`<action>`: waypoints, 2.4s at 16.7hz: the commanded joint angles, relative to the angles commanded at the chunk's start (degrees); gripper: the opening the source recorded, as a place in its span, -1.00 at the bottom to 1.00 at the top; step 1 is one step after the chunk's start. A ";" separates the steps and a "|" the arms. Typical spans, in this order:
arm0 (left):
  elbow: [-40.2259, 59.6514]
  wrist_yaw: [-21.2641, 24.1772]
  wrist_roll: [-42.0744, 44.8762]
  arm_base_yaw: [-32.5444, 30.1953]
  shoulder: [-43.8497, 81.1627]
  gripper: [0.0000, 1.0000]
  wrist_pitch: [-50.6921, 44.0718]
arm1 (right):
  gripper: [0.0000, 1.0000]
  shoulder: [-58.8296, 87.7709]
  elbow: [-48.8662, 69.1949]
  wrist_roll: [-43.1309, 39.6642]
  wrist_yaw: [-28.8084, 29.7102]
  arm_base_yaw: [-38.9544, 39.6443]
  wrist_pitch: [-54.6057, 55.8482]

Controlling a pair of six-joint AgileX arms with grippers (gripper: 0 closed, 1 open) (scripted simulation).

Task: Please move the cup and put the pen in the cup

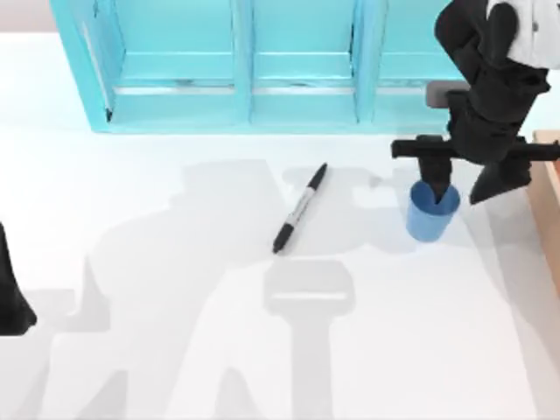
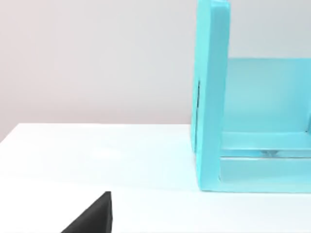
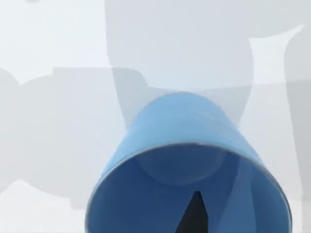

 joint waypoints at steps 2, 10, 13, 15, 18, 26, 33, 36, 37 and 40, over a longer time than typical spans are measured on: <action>0.00 0.00 0.00 0.00 0.00 1.00 0.00 | 0.81 0.00 0.00 0.00 0.00 0.00 0.00; 0.00 0.00 0.00 0.00 0.00 1.00 0.00 | 1.00 0.00 0.00 0.00 0.00 0.00 0.00; 0.00 0.00 0.00 0.00 0.00 1.00 0.00 | 1.00 0.02 0.14 0.00 0.01 -0.16 -0.14; 0.00 0.00 0.00 0.00 0.00 1.00 0.00 | 1.00 0.47 2.18 0.08 0.00 -0.21 -2.03; 0.00 0.00 0.00 0.00 0.00 1.00 0.00 | 1.00 1.73 9.73 0.14 -0.02 -0.19 -9.15; 0.00 0.00 0.00 0.00 0.00 1.00 0.00 | 1.00 3.67 38.01 -0.14 0.07 -0.44 -34.50; 0.00 0.00 0.00 0.00 0.00 1.00 0.00 | 1.00 3.50 40.36 -0.11 0.01 -0.20 -36.66; 0.00 0.00 0.00 0.00 0.00 1.00 0.00 | 1.00 4.67 39.10 3.87 -0.44 1.40 -33.40; 0.00 0.00 0.00 0.00 0.00 1.00 0.00 | 1.00 5.27 38.26 6.36 -0.70 2.35 -31.44; 0.00 0.00 0.00 0.00 0.00 1.00 0.00 | 1.00 7.44 34.75 16.49 -1.74 5.92 -24.15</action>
